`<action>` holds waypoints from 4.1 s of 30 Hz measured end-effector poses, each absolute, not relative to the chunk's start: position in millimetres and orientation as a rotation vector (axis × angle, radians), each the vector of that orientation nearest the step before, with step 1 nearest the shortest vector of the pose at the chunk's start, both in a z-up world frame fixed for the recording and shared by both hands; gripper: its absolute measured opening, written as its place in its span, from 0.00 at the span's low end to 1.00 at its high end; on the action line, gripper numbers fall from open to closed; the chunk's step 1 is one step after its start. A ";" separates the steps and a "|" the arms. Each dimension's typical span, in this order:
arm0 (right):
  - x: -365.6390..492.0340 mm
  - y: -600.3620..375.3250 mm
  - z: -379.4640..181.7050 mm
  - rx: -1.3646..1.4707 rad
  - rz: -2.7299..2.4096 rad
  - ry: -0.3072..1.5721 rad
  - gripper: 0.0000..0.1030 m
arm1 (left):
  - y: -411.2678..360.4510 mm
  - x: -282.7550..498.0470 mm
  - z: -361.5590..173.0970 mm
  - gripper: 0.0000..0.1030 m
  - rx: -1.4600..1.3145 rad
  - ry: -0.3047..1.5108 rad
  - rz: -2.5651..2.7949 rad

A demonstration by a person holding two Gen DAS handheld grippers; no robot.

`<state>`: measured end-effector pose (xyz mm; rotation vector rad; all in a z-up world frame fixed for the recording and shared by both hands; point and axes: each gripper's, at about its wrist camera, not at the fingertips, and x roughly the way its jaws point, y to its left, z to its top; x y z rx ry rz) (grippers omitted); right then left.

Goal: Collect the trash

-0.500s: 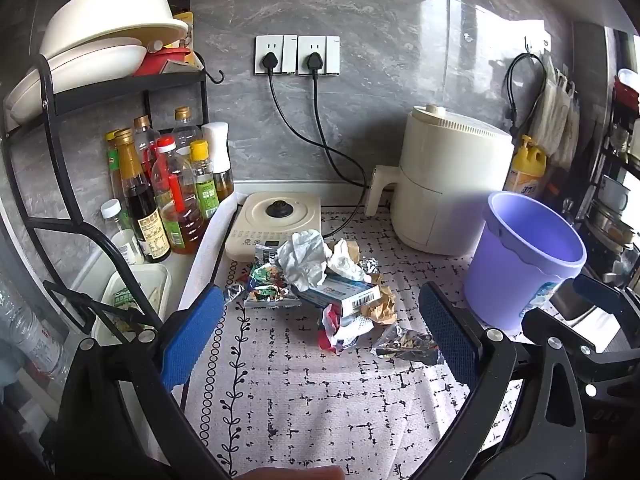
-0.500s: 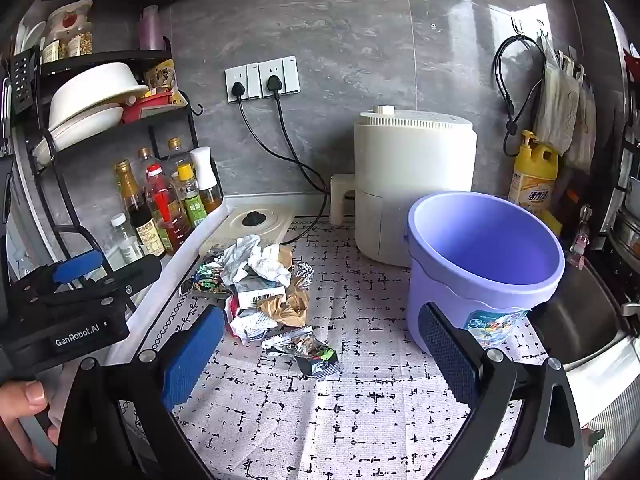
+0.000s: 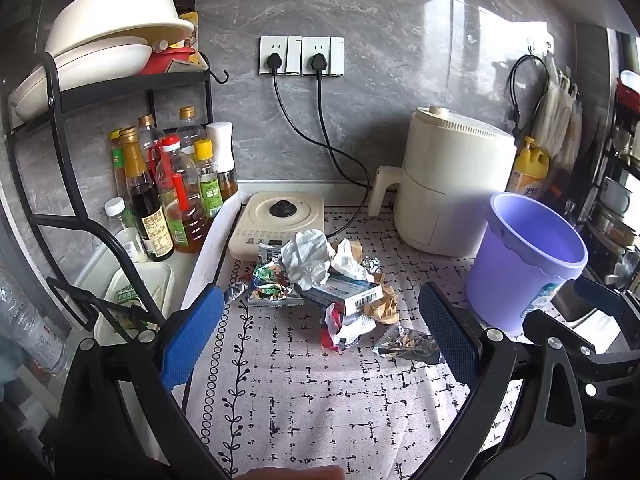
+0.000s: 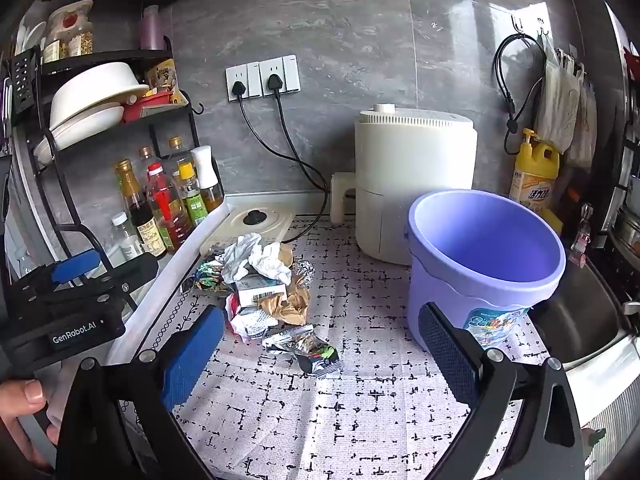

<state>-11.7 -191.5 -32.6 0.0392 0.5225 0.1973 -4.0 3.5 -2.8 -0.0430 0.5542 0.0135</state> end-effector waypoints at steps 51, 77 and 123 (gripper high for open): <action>-15.7 -187.9 -25.4 0.030 0.221 0.493 0.92 | 4.8 -1.6 -2.2 0.94 -0.036 0.550 0.041; -20.5 -191.8 -22.6 0.010 0.290 0.522 0.92 | 4.1 -11.8 1.8 0.94 -0.040 0.574 0.112; 72.7 -168.5 -121.2 0.049 0.221 0.805 0.69 | 15.0 115.2 -100.7 0.62 0.060 0.855 -0.011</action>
